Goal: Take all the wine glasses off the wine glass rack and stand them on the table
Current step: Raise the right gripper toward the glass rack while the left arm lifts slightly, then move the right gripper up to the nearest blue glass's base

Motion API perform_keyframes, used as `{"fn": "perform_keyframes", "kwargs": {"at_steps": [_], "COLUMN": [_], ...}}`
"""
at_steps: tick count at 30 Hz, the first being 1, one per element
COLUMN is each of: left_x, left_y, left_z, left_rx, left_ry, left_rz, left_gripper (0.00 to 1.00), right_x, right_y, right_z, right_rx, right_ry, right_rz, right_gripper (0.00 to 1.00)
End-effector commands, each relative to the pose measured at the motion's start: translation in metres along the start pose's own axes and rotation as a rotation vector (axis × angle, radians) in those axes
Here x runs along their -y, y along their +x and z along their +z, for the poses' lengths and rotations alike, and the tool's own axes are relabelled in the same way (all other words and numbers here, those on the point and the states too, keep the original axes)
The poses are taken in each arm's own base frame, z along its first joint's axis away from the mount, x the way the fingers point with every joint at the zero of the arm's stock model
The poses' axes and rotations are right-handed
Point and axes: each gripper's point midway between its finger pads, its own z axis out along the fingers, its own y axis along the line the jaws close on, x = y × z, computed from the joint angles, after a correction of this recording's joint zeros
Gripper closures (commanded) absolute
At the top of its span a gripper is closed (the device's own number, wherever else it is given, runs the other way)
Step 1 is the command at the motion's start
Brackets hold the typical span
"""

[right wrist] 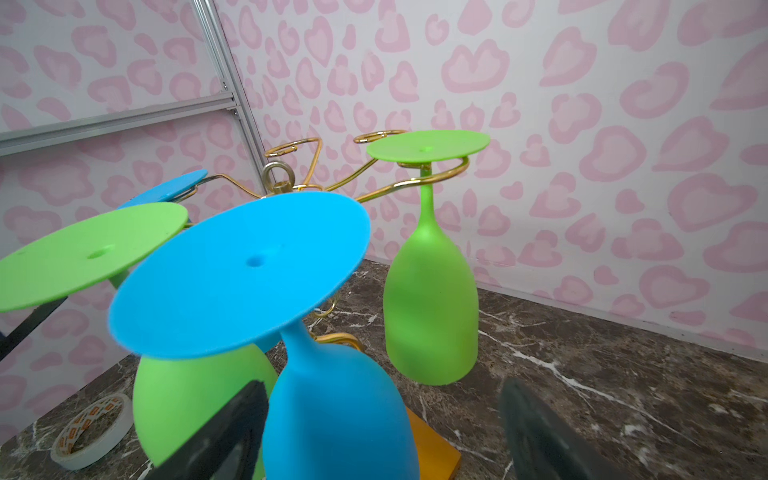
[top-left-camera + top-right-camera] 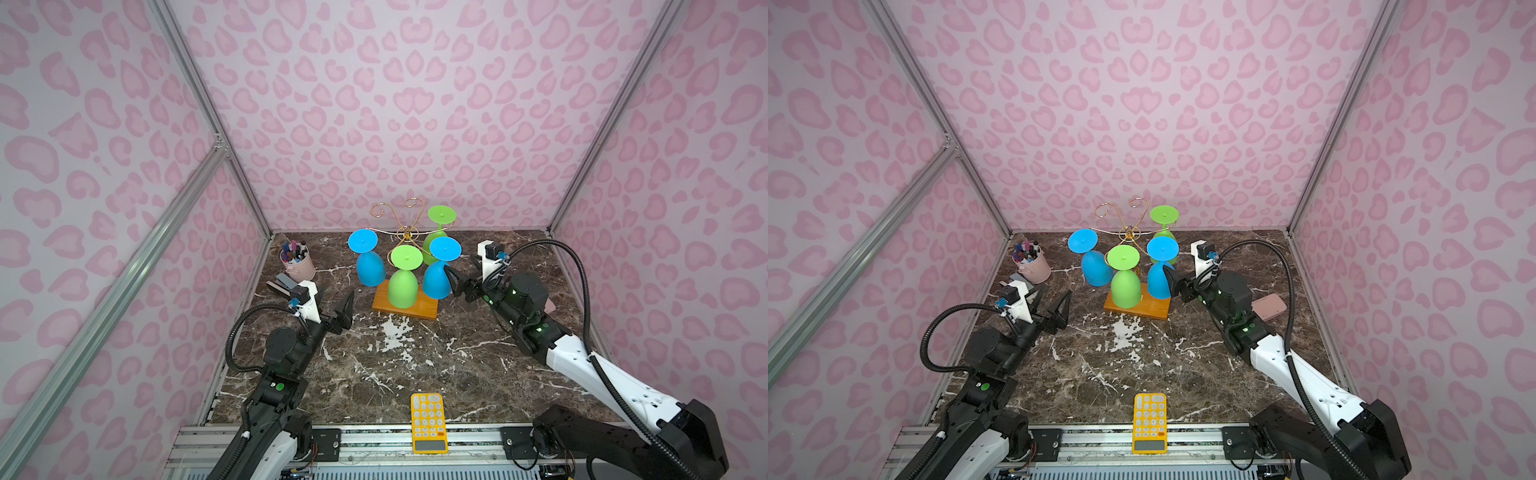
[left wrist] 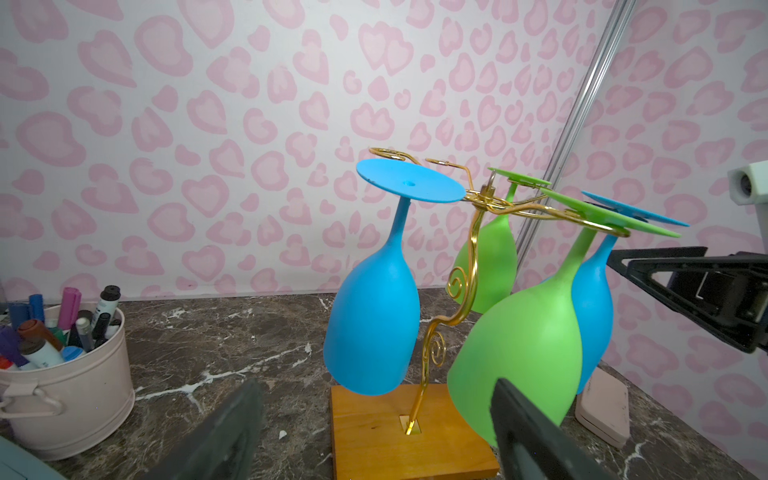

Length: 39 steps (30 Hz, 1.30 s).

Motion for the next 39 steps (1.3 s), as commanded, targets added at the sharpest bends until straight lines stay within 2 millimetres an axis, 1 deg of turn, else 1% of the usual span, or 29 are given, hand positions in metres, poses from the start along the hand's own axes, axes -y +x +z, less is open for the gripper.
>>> {"fn": "perform_keyframes", "kwargs": {"at_steps": [1,5,12,16,23,31,39], "left_x": [-0.002,-0.003,-0.007,-0.011,-0.012,-0.013,-0.015], "left_y": [-0.004,-0.004,-0.003,-0.003,-0.003,-0.003,-0.001], "left_z": [0.0,0.0,-0.001,-0.003,-0.003,-0.003,-0.003], "left_rx": [0.011,0.012,0.003,0.009,0.009,0.003,-0.003], "left_ry": [-0.014,-0.019,-0.042,-0.066,-0.075,-0.081,-0.087], "left_rz": [0.002,0.003,-0.017,-0.018,-0.018,-0.018,-0.021], "left_gripper": [0.13,0.12,0.09,0.04,0.0,0.02,0.03], "right_x": [-0.007,-0.016,-0.014,-0.013,-0.014,-0.015,-0.018], "right_y": [-0.011,-0.009,-0.01,-0.008,-0.013,-0.016,-0.017], "right_z": [0.001,0.003,0.009,0.013,0.017,0.021,0.024], "right_rx": [0.037,0.033,0.045,0.044,0.058,0.071,0.071], "right_ry": [-0.027,-0.054,-0.024,-0.016,-0.018,-0.022,-0.031], "right_rz": [-0.023,-0.042,-0.054,-0.059,-0.064,-0.072,-0.088], "right_gripper": [0.11,0.11,0.13,0.14,0.17,0.2,0.26]}}
